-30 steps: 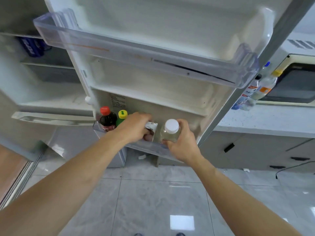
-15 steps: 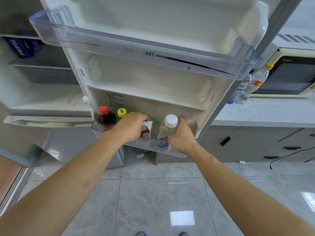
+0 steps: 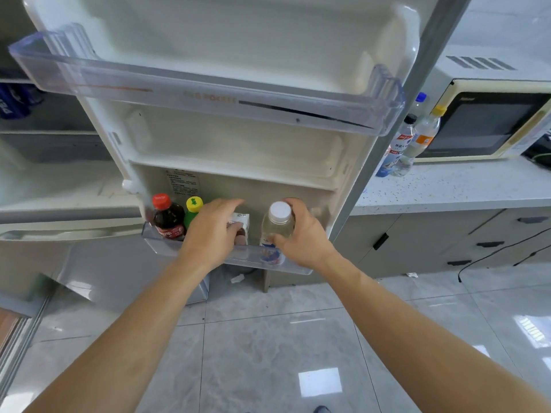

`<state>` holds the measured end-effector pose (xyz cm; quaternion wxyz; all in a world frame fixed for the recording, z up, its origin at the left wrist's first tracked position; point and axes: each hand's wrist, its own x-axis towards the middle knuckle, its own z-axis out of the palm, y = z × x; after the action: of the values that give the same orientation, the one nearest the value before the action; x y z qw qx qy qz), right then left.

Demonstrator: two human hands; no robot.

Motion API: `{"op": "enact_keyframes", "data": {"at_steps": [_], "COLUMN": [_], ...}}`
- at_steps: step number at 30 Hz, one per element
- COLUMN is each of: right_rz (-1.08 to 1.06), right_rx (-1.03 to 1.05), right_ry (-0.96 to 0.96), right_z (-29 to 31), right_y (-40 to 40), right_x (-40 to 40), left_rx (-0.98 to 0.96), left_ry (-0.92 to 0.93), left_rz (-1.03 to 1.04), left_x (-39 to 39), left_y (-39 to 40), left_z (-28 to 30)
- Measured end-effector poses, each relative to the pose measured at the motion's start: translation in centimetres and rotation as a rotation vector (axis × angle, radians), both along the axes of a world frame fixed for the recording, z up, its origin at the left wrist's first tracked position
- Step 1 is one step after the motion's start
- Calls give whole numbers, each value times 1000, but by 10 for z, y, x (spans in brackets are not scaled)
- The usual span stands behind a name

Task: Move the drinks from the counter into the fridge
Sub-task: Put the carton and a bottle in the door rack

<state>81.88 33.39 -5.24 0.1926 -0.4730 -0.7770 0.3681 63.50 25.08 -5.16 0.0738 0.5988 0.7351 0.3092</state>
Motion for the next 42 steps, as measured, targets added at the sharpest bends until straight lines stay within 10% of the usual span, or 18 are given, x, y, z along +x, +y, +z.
{"op": "enact_keyframes", "data": {"at_steps": [10, 17, 42], "right_rz": [40, -56, -508], "right_rx": [460, 560, -443], "right_ry": [92, 227, 536], "right_z": [3, -8, -95], "right_y": [-29, -33, 72], "right_x": [39, 88, 352], "left_rx": [475, 421, 41], "left_ry": [-257, -435, -981], "left_rz": [97, 148, 484], "left_x": [51, 103, 371], "left_y": [-28, -37, 63], "left_z": [-34, -47, -77]}}
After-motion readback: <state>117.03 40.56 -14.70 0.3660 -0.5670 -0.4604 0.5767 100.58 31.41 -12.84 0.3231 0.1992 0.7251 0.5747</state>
